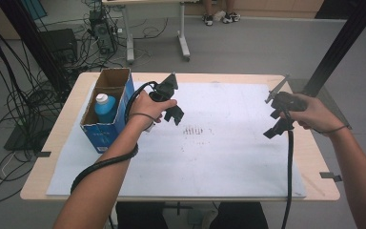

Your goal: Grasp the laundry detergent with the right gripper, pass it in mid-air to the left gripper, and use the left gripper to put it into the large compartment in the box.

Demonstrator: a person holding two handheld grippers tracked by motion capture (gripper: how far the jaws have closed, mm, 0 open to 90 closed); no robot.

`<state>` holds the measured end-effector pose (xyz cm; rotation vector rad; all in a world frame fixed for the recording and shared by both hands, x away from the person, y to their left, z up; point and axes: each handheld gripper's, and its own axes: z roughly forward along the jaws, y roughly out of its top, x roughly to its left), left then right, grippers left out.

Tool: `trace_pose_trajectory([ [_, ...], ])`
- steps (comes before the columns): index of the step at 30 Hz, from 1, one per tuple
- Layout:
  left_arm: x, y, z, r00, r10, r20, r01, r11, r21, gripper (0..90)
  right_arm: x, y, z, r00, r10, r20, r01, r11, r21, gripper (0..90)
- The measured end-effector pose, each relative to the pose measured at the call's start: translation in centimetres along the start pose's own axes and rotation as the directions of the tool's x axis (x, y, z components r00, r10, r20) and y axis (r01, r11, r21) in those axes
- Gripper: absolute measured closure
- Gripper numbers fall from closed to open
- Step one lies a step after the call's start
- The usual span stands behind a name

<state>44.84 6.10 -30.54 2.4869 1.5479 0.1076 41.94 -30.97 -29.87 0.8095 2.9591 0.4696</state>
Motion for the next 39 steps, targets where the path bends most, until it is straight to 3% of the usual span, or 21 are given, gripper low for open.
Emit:
trace_pose_trajectory([
  [39,-0.49,-0.17,0.14,1.0,-0.002,0.004,0.002,0.9997,0.023,11.4,0.07,0.25,0.37,0.9999,-0.009,-0.011,0.009,1.0,-0.014,6.3],
])
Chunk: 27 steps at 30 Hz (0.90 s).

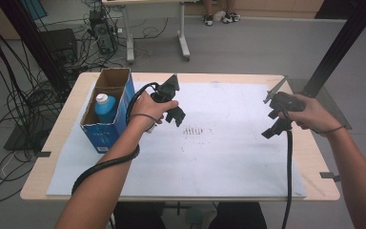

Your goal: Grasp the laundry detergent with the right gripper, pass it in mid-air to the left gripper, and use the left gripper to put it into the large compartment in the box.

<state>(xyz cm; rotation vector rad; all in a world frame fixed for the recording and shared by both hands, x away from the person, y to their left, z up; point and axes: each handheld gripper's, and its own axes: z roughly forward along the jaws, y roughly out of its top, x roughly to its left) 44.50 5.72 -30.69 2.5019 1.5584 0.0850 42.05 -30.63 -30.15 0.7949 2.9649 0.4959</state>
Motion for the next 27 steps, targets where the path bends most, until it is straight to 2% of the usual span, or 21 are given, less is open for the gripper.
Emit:
trace_pose_trajectory([
  [15,-0.39,0.37,-0.2,0.9999,0.01,0.007,-0.01,0.9999,-0.001,11.4,0.09,-0.59,0.1,0.9999,0.012,-0.008,-0.012,1.0,0.001,6.3],
  [27,-0.12,-0.02,-0.1,1.0,-0.002,0.007,0.002,1.0,0.005,11.4,0.35,-0.45,0.3,0.9999,0.01,-0.013,-0.01,1.0,-0.001,6.3],
])
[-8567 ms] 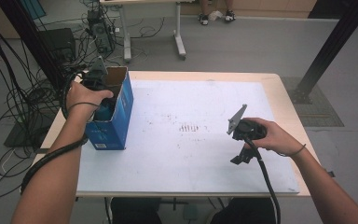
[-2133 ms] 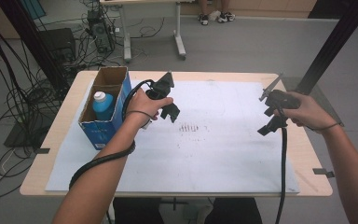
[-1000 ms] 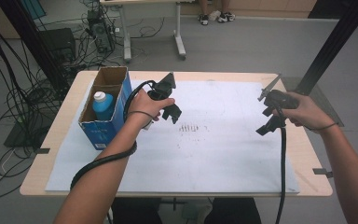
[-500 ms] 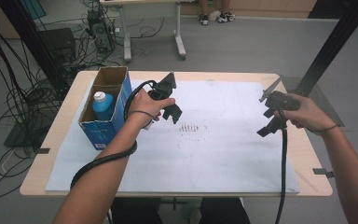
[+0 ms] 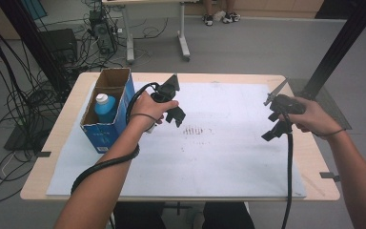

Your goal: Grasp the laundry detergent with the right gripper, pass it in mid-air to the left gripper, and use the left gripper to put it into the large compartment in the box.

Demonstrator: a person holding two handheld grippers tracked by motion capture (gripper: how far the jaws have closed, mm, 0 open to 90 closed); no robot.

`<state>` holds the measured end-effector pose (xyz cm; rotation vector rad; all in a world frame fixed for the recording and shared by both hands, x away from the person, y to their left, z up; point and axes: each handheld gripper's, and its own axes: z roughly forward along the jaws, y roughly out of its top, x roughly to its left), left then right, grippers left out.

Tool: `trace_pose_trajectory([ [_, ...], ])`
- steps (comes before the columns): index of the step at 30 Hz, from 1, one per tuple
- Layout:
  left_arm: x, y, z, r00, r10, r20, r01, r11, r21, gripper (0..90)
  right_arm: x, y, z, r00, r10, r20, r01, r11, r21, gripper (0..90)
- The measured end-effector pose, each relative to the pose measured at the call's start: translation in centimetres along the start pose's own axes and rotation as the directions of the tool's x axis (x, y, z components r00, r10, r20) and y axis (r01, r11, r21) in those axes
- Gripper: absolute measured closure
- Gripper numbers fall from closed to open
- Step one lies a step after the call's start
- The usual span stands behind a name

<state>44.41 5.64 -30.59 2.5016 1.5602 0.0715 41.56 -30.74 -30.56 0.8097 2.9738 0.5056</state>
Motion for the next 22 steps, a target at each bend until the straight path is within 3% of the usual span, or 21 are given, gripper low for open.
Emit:
trace_pose_trajectory([
  [22,-0.05,-0.27,0.09,1.0,-0.003,0.002,0.003,1.0,0.003,11.4,0.18,0.02,0.04,1.0,-0.002,0.002,0.002,1.0,-0.008,6.3],
])
